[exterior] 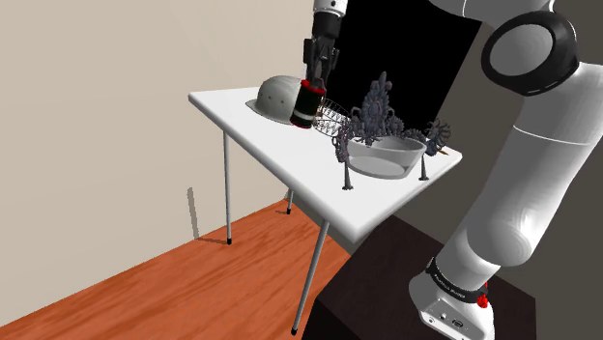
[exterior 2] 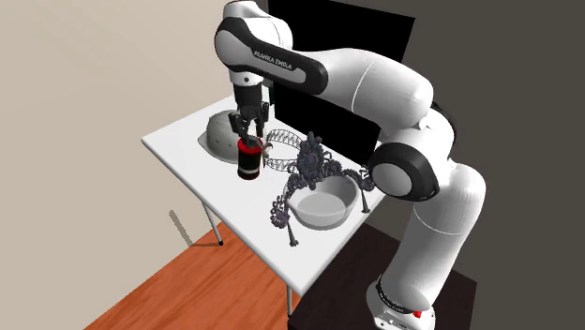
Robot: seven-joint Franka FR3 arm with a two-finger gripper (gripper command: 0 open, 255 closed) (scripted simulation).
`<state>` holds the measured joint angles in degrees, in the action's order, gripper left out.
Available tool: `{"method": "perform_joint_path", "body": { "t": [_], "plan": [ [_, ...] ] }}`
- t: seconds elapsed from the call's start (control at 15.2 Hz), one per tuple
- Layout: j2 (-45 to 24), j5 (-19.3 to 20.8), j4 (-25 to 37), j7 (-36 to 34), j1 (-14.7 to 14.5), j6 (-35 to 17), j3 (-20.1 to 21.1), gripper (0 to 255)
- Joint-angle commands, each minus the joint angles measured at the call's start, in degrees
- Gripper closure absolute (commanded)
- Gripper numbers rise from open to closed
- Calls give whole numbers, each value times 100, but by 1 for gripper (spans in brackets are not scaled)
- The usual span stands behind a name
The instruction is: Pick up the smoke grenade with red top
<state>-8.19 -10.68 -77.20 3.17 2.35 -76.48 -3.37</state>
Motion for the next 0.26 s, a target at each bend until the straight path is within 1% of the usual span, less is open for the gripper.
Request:
{"method": "perform_joint_path", "body": {
  "t": [0.0, 0.07, 0.2],
  "plan": [
    [-60, -11, 230, -32, 2, 166, 2, 255],
    [-101, -18, 366, -45, 7, 260, 1, 255],
    [-106, -19, 386, -47, 8, 274, 1, 255]
  ]
}}
